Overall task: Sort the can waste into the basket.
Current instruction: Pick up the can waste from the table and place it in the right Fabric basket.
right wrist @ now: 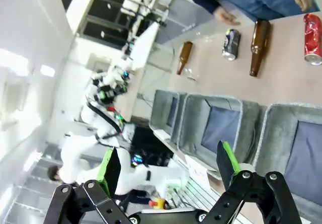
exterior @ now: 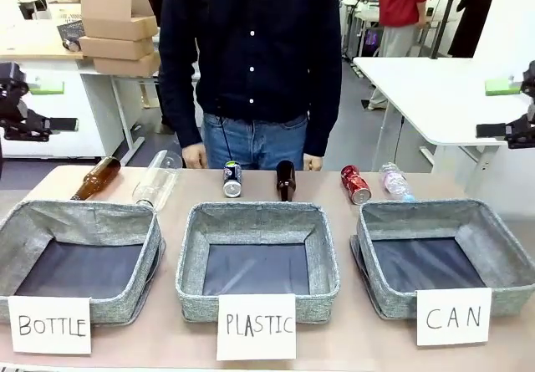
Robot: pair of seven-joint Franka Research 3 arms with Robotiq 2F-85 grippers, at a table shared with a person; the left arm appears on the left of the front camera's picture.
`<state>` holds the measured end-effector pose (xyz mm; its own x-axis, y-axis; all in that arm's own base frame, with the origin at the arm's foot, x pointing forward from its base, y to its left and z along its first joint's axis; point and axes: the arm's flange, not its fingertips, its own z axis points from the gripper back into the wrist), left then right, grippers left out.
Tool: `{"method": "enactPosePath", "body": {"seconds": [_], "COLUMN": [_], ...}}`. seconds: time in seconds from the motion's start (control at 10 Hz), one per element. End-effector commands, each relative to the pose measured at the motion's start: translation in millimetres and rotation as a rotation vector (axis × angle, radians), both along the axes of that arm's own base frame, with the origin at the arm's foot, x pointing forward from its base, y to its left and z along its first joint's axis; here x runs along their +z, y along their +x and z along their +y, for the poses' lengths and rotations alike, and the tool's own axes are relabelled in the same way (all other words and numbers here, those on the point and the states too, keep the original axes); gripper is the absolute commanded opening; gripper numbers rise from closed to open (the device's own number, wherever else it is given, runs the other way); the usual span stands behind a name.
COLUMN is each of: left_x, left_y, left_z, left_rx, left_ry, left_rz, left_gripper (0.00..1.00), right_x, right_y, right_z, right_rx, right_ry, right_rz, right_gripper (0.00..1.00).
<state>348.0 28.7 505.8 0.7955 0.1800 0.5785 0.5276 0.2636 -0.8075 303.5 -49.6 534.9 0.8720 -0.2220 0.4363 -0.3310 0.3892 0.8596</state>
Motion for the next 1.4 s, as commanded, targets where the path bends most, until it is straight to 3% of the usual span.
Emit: {"method": "enactPosePath", "body": {"seconds": [0.0, 0.8, 0.9, 1.0, 1.1, 1.2, 1.3], "left_x": [6.6, 6.6, 6.6, 6.6, 6.6, 6.6, 6.6], "left_y": [-0.1, -0.1, -0.1, -0.1, -0.1, -0.1, -0.1], "left_z": [-18.7, -18.7, -18.7, -18.7, -18.7, -18.7, -18.7], "left_rx": [-0.057, -0.057, -0.057, -0.057, -0.057, -0.057, -0.057], "left_ry": [0.141, 0.141, 0.141, 0.141, 0.141, 0.141, 0.141], "left_rz": [-0.105, -0.105, -0.105, -0.105, -0.105, -0.105, -0.105], "left_gripper": [1.0, 1.0, 1.0, 1.0, 1.0, 1.0, 1.0], "right_x": [10.1, 10.1, 9.5, 9.5, 8.9, 2.4, -12.6], "right_y": [-1.8, -1.8, -6.8, 14.3, 45.7, 81.5, 121.3], "right_z": [14.0, 14.0, 12.3, 33.3, 61.6, 84.2, 101.3], "right_rx": [0.039, 0.039, 0.028, 0.03, -0.011, -0.06, -0.067], "right_ry": [-0.094, -0.094, -0.104, -0.303, -0.592, -0.844, -0.998], "right_rz": [-0.066, -0.066, -0.034, 0.081, 0.157, 0.211, 0.253], "right_gripper": [1.0, 1.0, 1.0, 1.0, 1.0, 1.0, 1.0]}}
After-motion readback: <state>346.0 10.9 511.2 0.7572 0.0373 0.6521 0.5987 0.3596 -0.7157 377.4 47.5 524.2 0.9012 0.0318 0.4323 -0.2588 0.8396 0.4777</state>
